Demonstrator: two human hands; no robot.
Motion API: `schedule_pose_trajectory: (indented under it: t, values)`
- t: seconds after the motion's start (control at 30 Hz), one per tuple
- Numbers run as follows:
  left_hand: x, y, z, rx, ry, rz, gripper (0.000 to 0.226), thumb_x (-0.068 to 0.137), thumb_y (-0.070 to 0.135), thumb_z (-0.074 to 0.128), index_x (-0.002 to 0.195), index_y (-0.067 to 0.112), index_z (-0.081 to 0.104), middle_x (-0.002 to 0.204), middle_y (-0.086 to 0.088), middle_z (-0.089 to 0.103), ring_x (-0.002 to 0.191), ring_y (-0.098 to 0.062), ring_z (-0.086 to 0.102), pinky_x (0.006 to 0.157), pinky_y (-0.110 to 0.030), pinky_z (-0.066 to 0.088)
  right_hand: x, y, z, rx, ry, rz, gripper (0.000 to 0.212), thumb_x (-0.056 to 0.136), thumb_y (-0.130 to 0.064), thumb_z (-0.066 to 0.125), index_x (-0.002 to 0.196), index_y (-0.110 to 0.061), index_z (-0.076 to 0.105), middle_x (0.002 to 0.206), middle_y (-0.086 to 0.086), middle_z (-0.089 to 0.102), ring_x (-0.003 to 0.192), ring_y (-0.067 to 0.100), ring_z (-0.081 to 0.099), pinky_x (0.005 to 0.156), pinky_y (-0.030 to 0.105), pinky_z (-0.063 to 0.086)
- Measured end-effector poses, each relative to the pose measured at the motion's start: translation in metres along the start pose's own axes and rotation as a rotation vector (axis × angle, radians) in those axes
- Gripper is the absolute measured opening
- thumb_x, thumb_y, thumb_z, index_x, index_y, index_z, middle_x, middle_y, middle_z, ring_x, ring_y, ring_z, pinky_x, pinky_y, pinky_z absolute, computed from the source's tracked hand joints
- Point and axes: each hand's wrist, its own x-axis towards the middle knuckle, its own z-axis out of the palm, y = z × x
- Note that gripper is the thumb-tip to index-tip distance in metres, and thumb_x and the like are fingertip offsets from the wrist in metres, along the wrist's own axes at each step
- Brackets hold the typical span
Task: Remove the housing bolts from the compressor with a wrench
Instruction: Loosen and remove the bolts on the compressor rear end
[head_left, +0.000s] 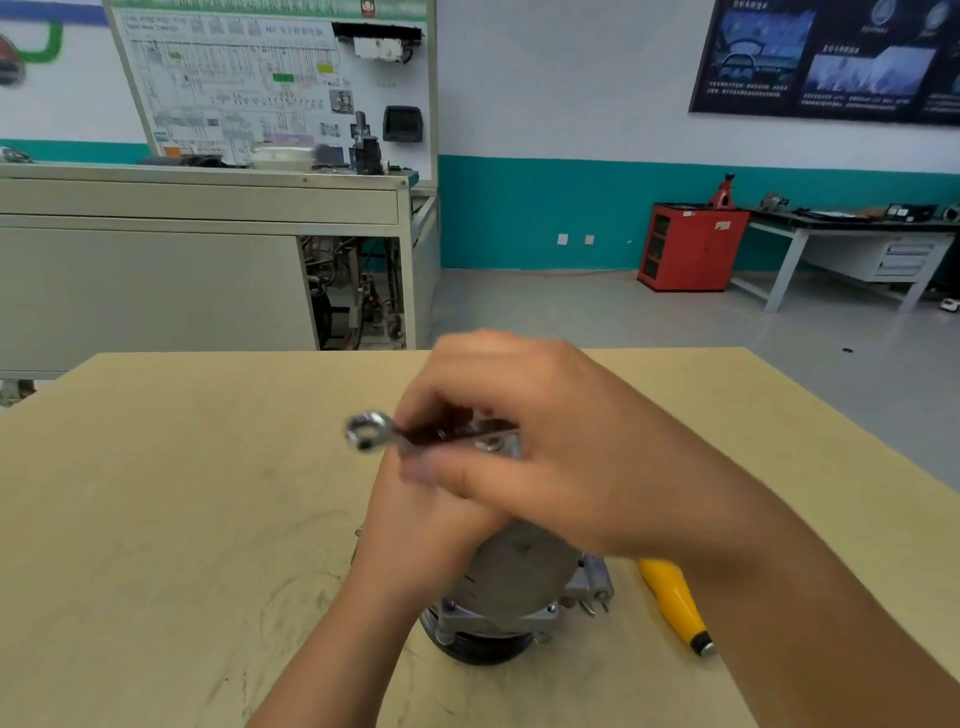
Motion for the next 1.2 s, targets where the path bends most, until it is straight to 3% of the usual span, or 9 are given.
schedule_pose_trajectory:
  t: [0.13, 0.23, 0.4, 0.5, 0.6, 0.77, 0.87, 1.03, 1.2]
  values:
    - [0.002, -0.008, -0.002, 0.055, -0.018, -0.031, 0.04, 0.062, 0.05, 0.059, 0.099, 0.036, 0.053, 0.131, 0.01, 0.052, 0.122, 0.007, 0.046, 0.095, -0.004, 0.033, -0.044, 0.004, 0.013, -0.003, 0.273, -0.109, 0.011, 0.084, -0.015, 0.063, 0.084, -0.007, 0.07, 0.085, -0.007, 0.058, 0.084, 0.009, 0.048, 0.081, 0.022, 0.037]
    - [0.002, -0.007, -0.002, 0.029, 0.06, -0.038, 0.037, 0.058, 0.052, 0.064, 0.084, 0.026, 0.059, 0.133, 0.01, 0.047, 0.125, 0.001, 0.045, 0.097, -0.013, 0.036, -0.076, 0.013, 0.025, -0.011, 0.492, -0.119, 0.01, 0.09, -0.014, 0.059, 0.092, -0.016, 0.068, 0.095, -0.007, 0.065, 0.096, 0.018, 0.057, 0.084, 0.034, 0.041]
    - [0.0, -0.006, -0.002, 0.026, 0.066, -0.056, 0.036, 0.058, 0.054, 0.064, 0.083, 0.029, 0.059, 0.134, 0.011, 0.047, 0.122, 0.01, 0.044, 0.09, -0.002, 0.031, -0.095, 0.026, 0.048, 0.21, 0.868, -0.048, 0.025, 0.1, -0.038, 0.039, 0.099, -0.027, 0.062, 0.106, -0.003, 0.068, 0.104, 0.025, 0.061, 0.089, 0.032, 0.043]
    - [0.0, -0.005, -0.002, 0.013, 0.063, -0.068, 0.035, 0.057, 0.053, 0.063, 0.083, 0.03, 0.059, 0.134, 0.013, 0.047, 0.121, 0.011, 0.044, 0.09, -0.002, 0.031, -0.093, 0.032, 0.051, 0.47, 1.115, 0.114, 0.021, 0.099, -0.043, 0.041, 0.094, -0.033, 0.059, 0.098, 0.001, 0.07, 0.098, 0.024, 0.064, 0.079, 0.027, 0.045]
    - [0.0, -0.005, -0.002, 0.008, 0.061, -0.069, 0.035, 0.057, 0.053, 0.064, 0.082, 0.03, 0.059, 0.134, 0.012, 0.047, 0.121, 0.01, 0.044, 0.09, -0.002, 0.031, -0.084, 0.046, 0.044, 0.769, 1.252, 0.419, 0.021, 0.1, -0.027, 0.038, 0.088, -0.026, 0.056, 0.086, -0.001, 0.074, 0.087, 0.012, 0.066, 0.071, 0.025, 0.042]
    - [-0.001, -0.006, -0.002, -0.001, 0.059, -0.078, 0.036, 0.057, 0.053, 0.064, 0.083, 0.029, 0.06, 0.134, 0.014, 0.046, 0.12, 0.011, 0.045, 0.089, -0.002, 0.032, -0.056, 0.081, 0.017, 0.814, 1.006, 0.817, 0.013, 0.098, -0.015, 0.047, 0.101, -0.017, 0.059, 0.077, -0.003, 0.069, 0.082, 0.013, 0.061, 0.071, 0.029, 0.041]
    - [-0.001, -0.006, -0.003, 0.005, 0.06, -0.078, 0.038, 0.057, 0.054, 0.064, 0.083, 0.028, 0.06, 0.135, 0.013, 0.046, 0.121, 0.009, 0.044, 0.09, -0.003, 0.033, -0.028, 0.092, -0.003, 0.633, 0.694, 0.896, 0.01, 0.09, -0.011, 0.058, 0.083, -0.017, 0.062, 0.083, 0.003, 0.061, 0.083, 0.017, 0.054, 0.066, 0.028, 0.038]
    - [-0.001, -0.005, -0.003, 0.01, 0.062, -0.079, 0.041, 0.057, 0.055, 0.065, 0.085, 0.025, 0.061, 0.135, 0.013, 0.046, 0.123, 0.007, 0.044, 0.094, -0.008, 0.036, 0.018, 0.085, -0.015, 0.354, 0.29, 0.757, 0.009, 0.083, -0.009, 0.064, 0.077, -0.004, 0.065, 0.076, 0.008, 0.056, 0.071, 0.016, 0.048, 0.065, 0.03, 0.034]
    - [0.0, -0.005, -0.003, -0.002, 0.046, -0.057, 0.037, 0.059, 0.052, 0.065, 0.084, 0.025, 0.06, 0.131, 0.014, 0.048, 0.119, 0.005, 0.048, 0.091, -0.01, 0.038, 0.031, 0.058, -0.007, 0.445, 0.095, 0.53, 0.018, 0.088, -0.005, 0.063, 0.106, -0.005, 0.066, 0.072, -0.001, 0.067, 0.072, 0.005, 0.063, 0.083, 0.021, 0.049]
